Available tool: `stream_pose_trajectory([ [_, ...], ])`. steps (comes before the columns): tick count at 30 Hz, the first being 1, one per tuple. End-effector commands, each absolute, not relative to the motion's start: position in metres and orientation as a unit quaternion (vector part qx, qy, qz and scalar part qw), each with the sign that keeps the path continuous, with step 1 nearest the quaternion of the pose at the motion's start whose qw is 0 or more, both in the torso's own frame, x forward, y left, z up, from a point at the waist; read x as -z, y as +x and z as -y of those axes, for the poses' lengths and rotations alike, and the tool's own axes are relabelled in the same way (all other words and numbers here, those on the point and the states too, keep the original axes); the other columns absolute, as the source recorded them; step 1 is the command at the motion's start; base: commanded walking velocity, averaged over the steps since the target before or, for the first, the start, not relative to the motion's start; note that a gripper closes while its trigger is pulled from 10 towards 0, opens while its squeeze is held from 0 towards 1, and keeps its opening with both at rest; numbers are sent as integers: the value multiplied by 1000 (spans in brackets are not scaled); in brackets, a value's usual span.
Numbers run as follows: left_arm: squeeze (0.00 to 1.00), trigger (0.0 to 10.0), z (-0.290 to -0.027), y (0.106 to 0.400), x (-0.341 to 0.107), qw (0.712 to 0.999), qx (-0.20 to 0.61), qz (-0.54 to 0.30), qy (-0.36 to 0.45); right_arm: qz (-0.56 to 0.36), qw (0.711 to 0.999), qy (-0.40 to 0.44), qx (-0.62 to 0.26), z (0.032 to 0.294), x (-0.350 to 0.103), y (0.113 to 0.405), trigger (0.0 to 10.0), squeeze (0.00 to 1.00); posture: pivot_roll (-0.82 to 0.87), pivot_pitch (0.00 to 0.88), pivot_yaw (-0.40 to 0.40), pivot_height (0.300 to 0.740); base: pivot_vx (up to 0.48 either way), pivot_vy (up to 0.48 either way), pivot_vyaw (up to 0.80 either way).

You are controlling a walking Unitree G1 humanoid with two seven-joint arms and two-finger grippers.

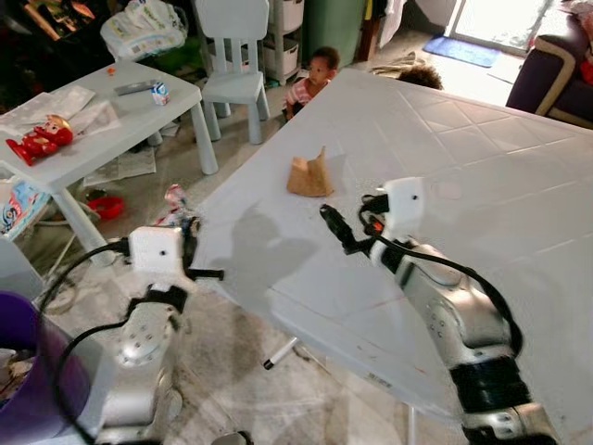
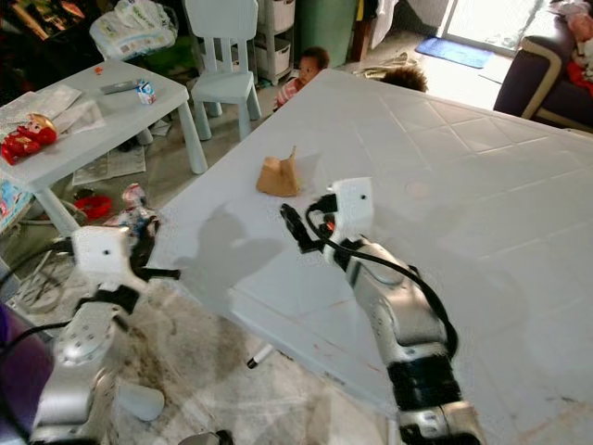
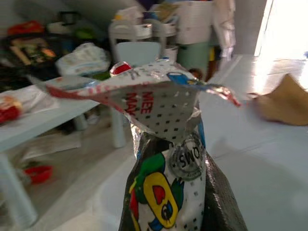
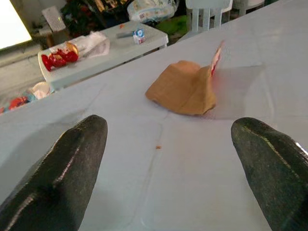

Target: Picking trash to rubbish bin

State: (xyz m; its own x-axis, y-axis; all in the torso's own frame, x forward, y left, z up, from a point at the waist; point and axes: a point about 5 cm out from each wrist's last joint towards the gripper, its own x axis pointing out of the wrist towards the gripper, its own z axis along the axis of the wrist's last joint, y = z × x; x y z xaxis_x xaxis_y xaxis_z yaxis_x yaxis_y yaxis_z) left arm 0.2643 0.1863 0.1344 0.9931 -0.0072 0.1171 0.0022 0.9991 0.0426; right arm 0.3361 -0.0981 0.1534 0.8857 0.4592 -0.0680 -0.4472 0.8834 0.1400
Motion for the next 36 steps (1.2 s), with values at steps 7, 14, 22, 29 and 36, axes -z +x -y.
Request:
stream_pose_trajectory([
  [7,0,0,-191,228,-140,999,-23,37,25,-32,976,65,-207,89,-146,357,10000,0,224,126,-57,740,0,0,0],
  [14,0,0,-191,201,-143,998,-50,24,18,-29,975,66,-212,73,-139,363,10000,0,333,148,-93,740,0,0,0],
  [22,0,0,-194,173,-147,996,-82,-1,24,-6,977,60,-204,64,-137,370,10000,1000,391,180,-106,740,0,0,0],
  [29,0,0,-191,169,-150,997,-80,-4,19,28,989,35,-141,77,-142,375,10000,0,394,197,-98,740,0,0,0],
  [36,0,0,-189,167,-150,997,-79,-12,15,30,996,12,-86,89,-142,381,10000,0,396,211,-100,740,0,0,0],
])
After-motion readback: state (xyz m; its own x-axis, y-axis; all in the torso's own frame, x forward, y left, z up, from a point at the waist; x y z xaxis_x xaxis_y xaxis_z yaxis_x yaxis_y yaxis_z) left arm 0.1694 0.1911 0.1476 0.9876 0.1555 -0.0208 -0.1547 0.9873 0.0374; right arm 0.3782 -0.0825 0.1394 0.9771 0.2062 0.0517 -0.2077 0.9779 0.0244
